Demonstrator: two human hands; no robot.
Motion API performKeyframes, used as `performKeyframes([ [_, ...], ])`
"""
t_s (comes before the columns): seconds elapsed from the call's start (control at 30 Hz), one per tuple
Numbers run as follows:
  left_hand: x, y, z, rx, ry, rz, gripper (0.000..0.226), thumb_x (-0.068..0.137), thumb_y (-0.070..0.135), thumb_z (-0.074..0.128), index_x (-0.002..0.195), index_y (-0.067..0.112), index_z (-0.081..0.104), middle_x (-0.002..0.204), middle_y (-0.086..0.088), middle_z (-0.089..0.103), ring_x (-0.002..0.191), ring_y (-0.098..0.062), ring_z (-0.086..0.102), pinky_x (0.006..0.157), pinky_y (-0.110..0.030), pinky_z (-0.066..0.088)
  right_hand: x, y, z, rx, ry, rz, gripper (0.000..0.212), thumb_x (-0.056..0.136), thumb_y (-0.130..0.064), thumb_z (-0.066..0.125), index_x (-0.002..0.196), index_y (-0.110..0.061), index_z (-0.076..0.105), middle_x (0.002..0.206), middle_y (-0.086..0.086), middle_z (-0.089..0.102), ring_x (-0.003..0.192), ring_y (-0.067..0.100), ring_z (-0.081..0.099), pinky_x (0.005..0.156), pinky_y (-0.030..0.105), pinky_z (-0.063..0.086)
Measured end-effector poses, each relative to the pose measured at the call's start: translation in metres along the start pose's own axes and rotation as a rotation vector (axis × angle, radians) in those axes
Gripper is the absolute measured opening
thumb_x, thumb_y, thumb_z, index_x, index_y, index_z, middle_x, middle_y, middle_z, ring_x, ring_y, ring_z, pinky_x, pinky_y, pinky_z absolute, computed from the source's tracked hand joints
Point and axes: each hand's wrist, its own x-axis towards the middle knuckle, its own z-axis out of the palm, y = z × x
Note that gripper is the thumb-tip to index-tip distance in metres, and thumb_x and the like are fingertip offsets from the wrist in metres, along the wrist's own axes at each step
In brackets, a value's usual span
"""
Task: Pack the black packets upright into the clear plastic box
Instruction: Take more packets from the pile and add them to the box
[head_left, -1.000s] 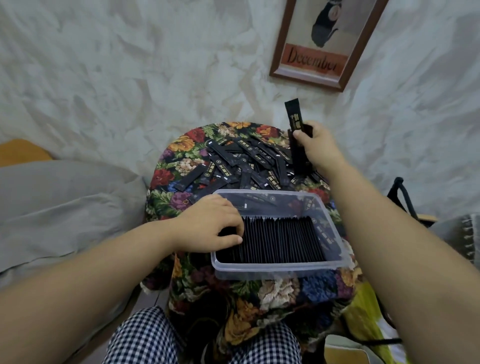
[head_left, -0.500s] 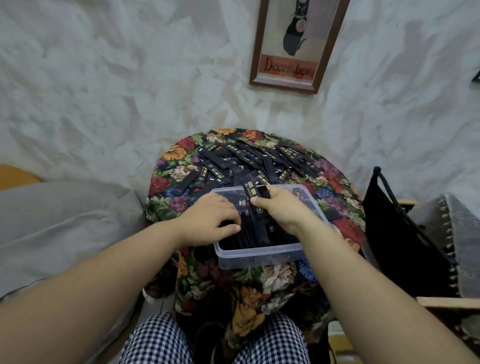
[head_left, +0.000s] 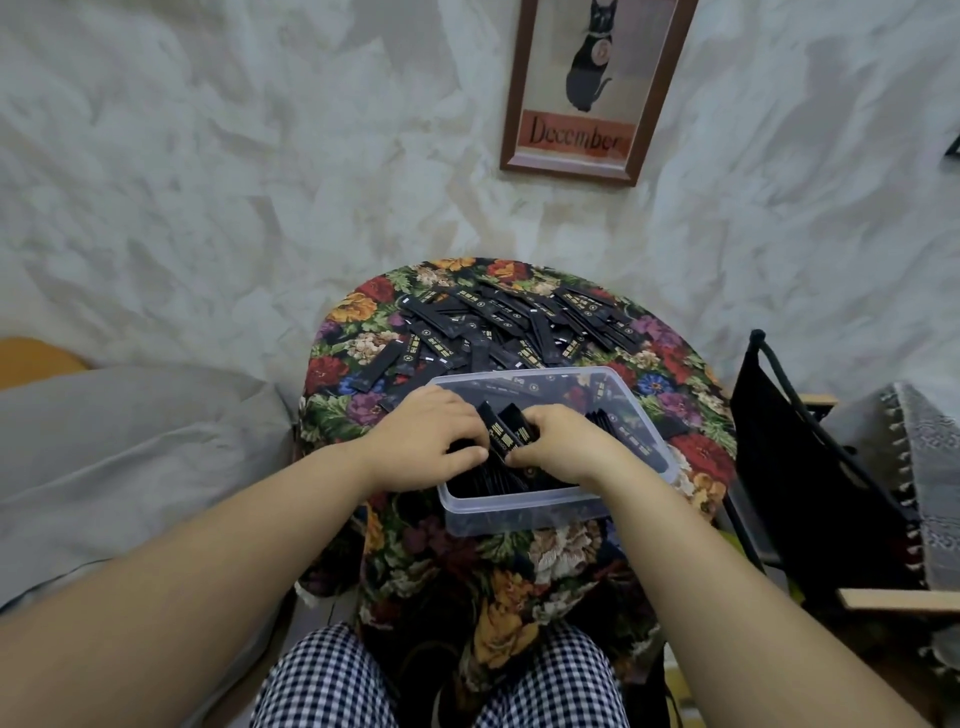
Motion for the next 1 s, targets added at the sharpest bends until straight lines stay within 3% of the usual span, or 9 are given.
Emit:
performKeyframes([
  [0.23, -0.0013, -0.0015, 0.0028, -0.013, 0.019, -0.014, 0.06, 0.083, 0.056, 0.021, 0.097, 0.024, 0.069, 0.108, 0.008, 0.059, 0.099, -0.013, 0.05, 0.088, -0.022, 0.021, -0.0039, -0.0019, 0.006, -0.018, -0.034, -0.035, 0.03, 0.077, -0.021, 0.077, 0.104, -0.017, 0.063, 0.093, -0.002, 0.065, 0.068, 0.006, 0.054, 0.058, 0.021, 0.042],
  [0.47, -0.0032, -0.0011, 0.0035, -0.015, 0.027, -0.014, 0.057, 0.084, 0.054, 0.024, 0.096, 0.02, 0.069, 0.125, 0.003, 0.051, 0.105, -0.014, 0.047, 0.093, -0.025, 0.02, -0.007, 0.0027, 0.0009, 0.007, -0.045, -0.046, 0.022, 0.087, -0.028, 0.066, 0.101, -0.011, 0.066, 0.077, -0.002, 0.059, 0.061, 0.009, 0.049, 0.056, 0.023, 0.036],
  [0.63, -0.0025, 0.0005, 0.0015, -0.008, 0.024, -0.007, 0.057, 0.084, 0.054, 0.025, 0.097, 0.021, 0.069, 0.115, 0.006, 0.059, 0.105, -0.015, 0.051, 0.092, -0.026, 0.023, -0.0057, 0.0036, 0.0029, 0.026, -0.034, -0.027, 0.019, 0.082, -0.017, 0.071, 0.096, -0.006, 0.065, 0.07, -0.002, 0.057, 0.058, 0.009, 0.048, 0.053, 0.021, 0.036],
  [0.77, -0.0036, 0.0004, 0.0021, -0.006, 0.038, -0.005, 0.057, 0.084, 0.053, 0.024, 0.099, 0.019, 0.067, 0.119, 0.004, 0.057, 0.105, -0.014, 0.048, 0.09, -0.022, 0.019, -0.0062, 0.0027, 0.0029, 0.063, -0.024, -0.04, 0.018, 0.079, -0.021, 0.075, 0.093, -0.017, 0.064, 0.075, -0.003, 0.059, 0.062, 0.008, 0.051, 0.056, 0.021, 0.039],
  [0.9, -0.004, 0.0014, 0.0022, -0.007, 0.039, -0.016, 0.056, 0.084, 0.053, 0.024, 0.103, 0.019, 0.064, 0.125, 0.004, 0.054, 0.108, -0.015, 0.047, 0.089, -0.021, 0.018, -0.0076, 0.0045, 0.0033, 0.296, -0.054, -0.025, 0.01, 0.084, -0.011, 0.071, 0.089, -0.014, 0.063, 0.073, 0.003, 0.061, 0.053, 0.008, 0.056, 0.051, 0.019, 0.048],
  [1.0, -0.0042, 0.0016, 0.0017, -0.025, 0.037, -0.018, 0.053, 0.086, 0.052, 0.027, 0.114, 0.023, 0.061, 0.125, 0.006, 0.056, 0.112, -0.013, 0.048, 0.091, -0.022, 0.021, -0.0081, 0.0068, 0.0038, 0.424, -0.089, -0.007, 0.011, 0.087, -0.004, 0.065, 0.096, -0.01, 0.063, 0.077, 0.006, 0.063, 0.061, 0.011, 0.062, 0.054, 0.02, 0.051],
])
